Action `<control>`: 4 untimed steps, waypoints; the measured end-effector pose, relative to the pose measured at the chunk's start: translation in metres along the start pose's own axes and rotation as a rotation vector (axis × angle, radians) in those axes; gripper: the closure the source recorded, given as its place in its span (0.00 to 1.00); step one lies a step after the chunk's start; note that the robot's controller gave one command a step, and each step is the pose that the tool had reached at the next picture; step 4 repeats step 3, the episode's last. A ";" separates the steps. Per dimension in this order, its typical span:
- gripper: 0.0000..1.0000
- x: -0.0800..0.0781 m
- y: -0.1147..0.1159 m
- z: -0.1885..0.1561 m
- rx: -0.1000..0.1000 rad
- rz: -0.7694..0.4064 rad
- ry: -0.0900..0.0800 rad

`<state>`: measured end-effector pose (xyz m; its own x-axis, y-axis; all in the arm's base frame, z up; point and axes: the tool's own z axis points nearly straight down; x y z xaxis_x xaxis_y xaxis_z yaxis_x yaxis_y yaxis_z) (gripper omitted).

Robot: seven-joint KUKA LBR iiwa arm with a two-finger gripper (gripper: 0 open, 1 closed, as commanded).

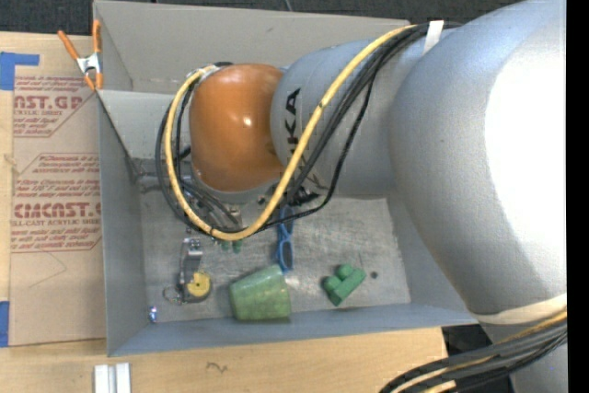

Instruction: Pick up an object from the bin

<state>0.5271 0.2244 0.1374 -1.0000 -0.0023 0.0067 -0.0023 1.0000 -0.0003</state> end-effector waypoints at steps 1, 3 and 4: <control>0.00 0.038 -0.027 0.066 -0.003 -0.101 -0.015; 1.00 0.006 -0.085 -0.120 0.001 -0.398 -0.015; 1.00 0.006 -0.085 -0.120 0.001 -0.398 -0.015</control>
Offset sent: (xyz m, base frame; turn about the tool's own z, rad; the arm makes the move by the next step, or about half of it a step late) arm -0.0401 -0.0280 -0.0674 -0.1015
